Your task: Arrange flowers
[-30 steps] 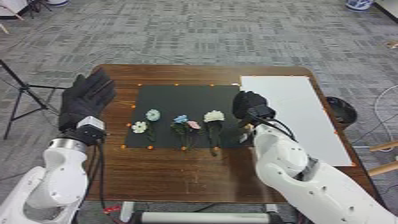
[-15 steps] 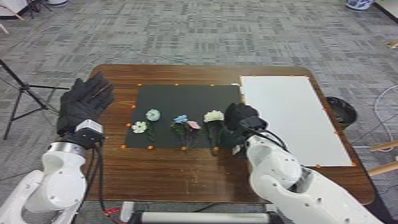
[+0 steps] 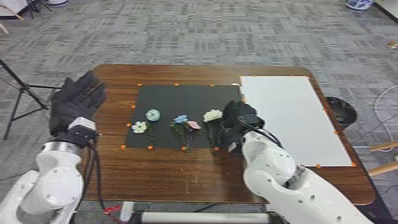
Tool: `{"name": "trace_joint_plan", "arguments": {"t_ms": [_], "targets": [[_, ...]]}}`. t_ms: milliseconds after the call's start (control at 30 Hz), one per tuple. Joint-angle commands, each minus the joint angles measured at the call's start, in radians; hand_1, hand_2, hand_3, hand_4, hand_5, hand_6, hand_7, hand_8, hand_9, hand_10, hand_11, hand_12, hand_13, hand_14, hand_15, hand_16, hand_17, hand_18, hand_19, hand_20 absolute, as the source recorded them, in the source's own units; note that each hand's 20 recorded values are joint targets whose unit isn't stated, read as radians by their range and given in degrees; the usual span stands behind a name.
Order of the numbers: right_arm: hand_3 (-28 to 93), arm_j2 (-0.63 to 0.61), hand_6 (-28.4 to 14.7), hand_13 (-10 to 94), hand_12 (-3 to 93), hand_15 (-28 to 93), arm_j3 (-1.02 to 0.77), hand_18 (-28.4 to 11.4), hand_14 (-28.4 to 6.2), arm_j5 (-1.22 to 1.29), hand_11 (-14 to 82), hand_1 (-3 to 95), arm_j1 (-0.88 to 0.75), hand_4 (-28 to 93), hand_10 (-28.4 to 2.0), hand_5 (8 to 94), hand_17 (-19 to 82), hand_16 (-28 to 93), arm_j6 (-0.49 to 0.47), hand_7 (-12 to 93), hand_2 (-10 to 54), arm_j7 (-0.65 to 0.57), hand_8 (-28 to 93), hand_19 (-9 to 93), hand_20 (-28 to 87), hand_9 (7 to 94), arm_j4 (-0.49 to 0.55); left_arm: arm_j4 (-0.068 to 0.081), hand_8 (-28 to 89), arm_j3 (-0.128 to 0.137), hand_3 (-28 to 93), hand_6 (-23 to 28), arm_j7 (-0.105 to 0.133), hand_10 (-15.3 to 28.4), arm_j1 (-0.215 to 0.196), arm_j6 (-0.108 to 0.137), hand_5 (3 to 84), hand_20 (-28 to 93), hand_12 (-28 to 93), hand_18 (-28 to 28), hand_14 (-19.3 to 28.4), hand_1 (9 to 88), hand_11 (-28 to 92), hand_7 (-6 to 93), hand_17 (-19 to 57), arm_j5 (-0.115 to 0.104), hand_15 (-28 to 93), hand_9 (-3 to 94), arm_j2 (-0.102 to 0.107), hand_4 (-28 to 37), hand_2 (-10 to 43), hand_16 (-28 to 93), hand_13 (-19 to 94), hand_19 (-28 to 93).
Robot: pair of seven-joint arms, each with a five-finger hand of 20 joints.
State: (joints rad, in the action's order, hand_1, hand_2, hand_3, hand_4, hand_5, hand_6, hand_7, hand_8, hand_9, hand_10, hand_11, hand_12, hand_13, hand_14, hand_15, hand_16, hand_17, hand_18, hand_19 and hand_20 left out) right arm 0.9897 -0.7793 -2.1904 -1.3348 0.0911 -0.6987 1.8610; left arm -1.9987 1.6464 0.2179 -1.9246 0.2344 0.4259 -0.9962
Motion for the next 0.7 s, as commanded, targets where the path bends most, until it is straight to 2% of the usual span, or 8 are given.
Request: {"name": "trace_joint_plan", "arguments": {"t_ms": [33, 167, 267, 333, 400, 567, 667, 700], "targets": [[69, -0.033, -0.9, 65, 48.2, 61, -0.031, -20.7, -6.4, -0.007, 18.3, 57.3, -0.034, -28, -9.4, 65.5, 31, 44, -0.027, 24, -9.5, -0.013, -3, 73, 34, 71.8, 0.046, -0.007, -8, 0.006, 69, 10.0, -0.02, 15.4, -0.007, -0.011, 41.3, 6, 8, 13.1, 15.5, 27.3, 20, 8.6, -7.3, 0.028, 21, 30.9, -0.043, -28.3, 18.1, -4, 23, 32], [67, -0.038, -0.9, 64, 47.2, 62, -0.047, -20.9, -7.2, 0.004, 18.0, 56.7, -0.051, -28, -9.6, 64.9, 30, 43, -0.048, 22, -9.5, -0.001, -12, 73, 33, 71.5, 0.063, -0.006, -8, 0.007, 69, 10.0, -0.021, 15.5, -0.007, -0.01, 41.3, 6, 8, 13.1, 15.4, 27.3, 19, 8.6, -7.3, 0.029, 21, 30.9, -0.046, -28.3, 18.2, -5, 23, 32], [69, -0.036, -1.2, 64, 43.5, 64, -0.052, -21.0, -7.9, 0.0, 21.0, 54.1, -0.055, -28, -10.1, 64.3, 30, 40, -0.06, 21, -9.5, 0.004, -13, 73, 33, 70.0, 0.065, -0.005, -8, 0.004, 69, 10.0, -0.018, 15.5, -0.007, -0.016, 41.3, 6, 8, 13.1, 15.4, 27.3, 19, 8.6, -7.3, 0.03, 21, 31.0, -0.046, -28.3, 18.1, -5, 23, 32], [71, -0.035, -1.4, 64, 39.0, 64, -0.057, -21.1, -8.2, 0.009, 24.1, 51.7, -0.058, -28, -11.0, 63.6, 30, 39, -0.059, 20, -9.5, 0.003, -12, 73, 33, 68.1, 0.068, 0.001, -8, -0.009, 69, 9.6, 0.021, 15.4, -0.003, -0.018, 41.4, 6, 8, 13.1, 15.4, 27.3, 19, 8.6, -7.3, 0.037, 21, 31.0, -0.043, -28.3, 18.1, -5, 23, 32], [72, -0.033, -1.5, 63, 36.0, 64, -0.067, -21.1, -8.5, 0.013, 25.9, 50.6, -0.066, -28, -11.5, 63.5, 30, 38, -0.058, 20, -9.5, 0.005, -12, 73, 33, 67.0, 0.071, -0.002, -8, -0.009, 69, 8.6, 0.025, 15.1, -0.003, -0.022, 41.8, 6, 8, 13.1, 15.4, 27.4, 20, 9.3, -7.2, 0.041, 21, 31.2, -0.042, -28.3, 18.0, -5, 23, 32], [75, -0.025, -1.6, 63, 28.5, 66, -0.122, -21.3, -9.3, 0.01, 30.6, 46.8, -0.101, -28, -12.7, 62.5, 29, 33, -0.068, 20, -9.5, -0.006, -12, 73, 32, 65.0, 0.102, -0.005, -8, -0.008, 69, 8.7, 0.019, 14.8, -0.004, -0.025, 41.8, 6, 8, 13.1, 15.2, 27.1, 19, 9.6, -7.1, 0.037, 21, 31.4, -0.044, -28.3, 17.6, -4, 23, 32], [74, -0.017, -2.0, 63, 27.1, 66, -0.202, -21.3, -9.4, 0.009, 30.4, 45.7, -0.164, -28, -12.9, 61.9, 29, 33, -0.034, 19, -9.5, -0.001, -12, 73, 32, 64.5, 0.142, -0.008, -8, -0.004, 69, 8.9, 0.009, 14.8, -0.006, -0.033, 41.7, 6, 8, 13.1, 15.3, 27.0, 19, 9.5, -7.0, 0.043, 21, 31.4, -0.043, -28.3, 17.6, -4, 23, 32], [74, -0.015, -2.0, 63, 26.6, 66, -0.23, -21.2, -9.3, 0.046, 30.2, 44.6, -0.184, -28, -13.0, 61.9, 29, 32, 0.0, 19, -9.5, 0.008, -12, 73, 32, 64.4, 0.151, -0.014, -8, 0.001, 69, 8.9, 0.005, 14.8, -0.012, -0.036, 41.6, 6, 8, 13.1, 15.3, 27.0, 19, 9.4, -7.0, 0.048, 21, 31.4, -0.042, -28.3, 17.6, -4, 23, 32]]}}
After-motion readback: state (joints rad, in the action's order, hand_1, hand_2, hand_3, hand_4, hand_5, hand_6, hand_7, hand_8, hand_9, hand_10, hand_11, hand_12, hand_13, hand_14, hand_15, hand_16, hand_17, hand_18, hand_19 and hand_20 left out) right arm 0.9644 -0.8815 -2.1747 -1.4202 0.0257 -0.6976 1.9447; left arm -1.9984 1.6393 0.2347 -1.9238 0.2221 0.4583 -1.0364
